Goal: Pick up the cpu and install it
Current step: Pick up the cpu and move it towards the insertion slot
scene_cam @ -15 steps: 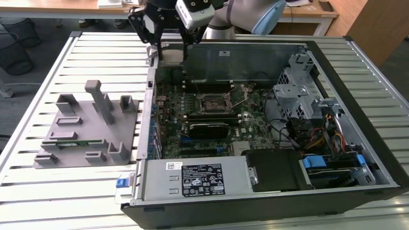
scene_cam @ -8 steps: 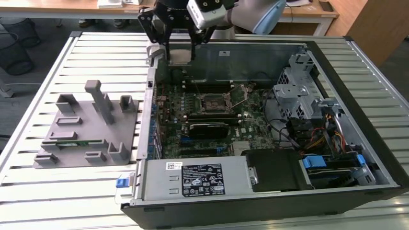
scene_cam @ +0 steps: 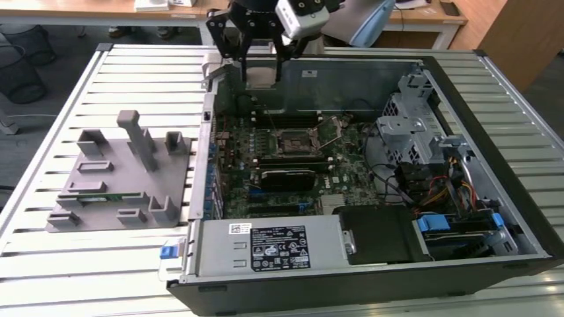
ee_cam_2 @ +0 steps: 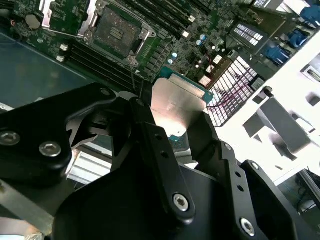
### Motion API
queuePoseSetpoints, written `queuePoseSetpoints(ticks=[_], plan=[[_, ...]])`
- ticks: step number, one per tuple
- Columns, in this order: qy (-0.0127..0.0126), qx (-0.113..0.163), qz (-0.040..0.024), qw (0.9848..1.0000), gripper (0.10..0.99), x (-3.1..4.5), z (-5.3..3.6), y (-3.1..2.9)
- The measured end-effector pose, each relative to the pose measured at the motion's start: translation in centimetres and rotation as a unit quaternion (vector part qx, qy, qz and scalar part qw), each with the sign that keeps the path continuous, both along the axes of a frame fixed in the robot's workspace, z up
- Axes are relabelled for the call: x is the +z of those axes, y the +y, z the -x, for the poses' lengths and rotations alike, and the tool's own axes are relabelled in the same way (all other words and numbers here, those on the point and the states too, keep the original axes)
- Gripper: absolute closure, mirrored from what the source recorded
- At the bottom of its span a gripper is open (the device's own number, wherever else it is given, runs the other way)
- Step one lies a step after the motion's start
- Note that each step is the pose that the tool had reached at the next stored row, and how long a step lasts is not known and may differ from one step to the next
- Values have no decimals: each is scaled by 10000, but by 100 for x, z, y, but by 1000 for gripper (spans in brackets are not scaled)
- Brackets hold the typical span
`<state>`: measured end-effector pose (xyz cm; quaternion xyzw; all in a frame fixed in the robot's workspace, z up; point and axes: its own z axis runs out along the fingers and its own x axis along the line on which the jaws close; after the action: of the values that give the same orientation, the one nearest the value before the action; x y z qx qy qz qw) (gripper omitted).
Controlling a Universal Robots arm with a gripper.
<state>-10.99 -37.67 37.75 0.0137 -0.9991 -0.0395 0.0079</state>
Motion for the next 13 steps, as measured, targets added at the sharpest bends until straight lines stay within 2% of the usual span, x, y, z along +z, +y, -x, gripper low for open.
queuePoseSetpoints(ticks=[9, 13], plan=[[0, 0, 0, 10000, 557, -3, -163, 125], [0, 3, 0, 10000, 557, -4, -249, 164]])
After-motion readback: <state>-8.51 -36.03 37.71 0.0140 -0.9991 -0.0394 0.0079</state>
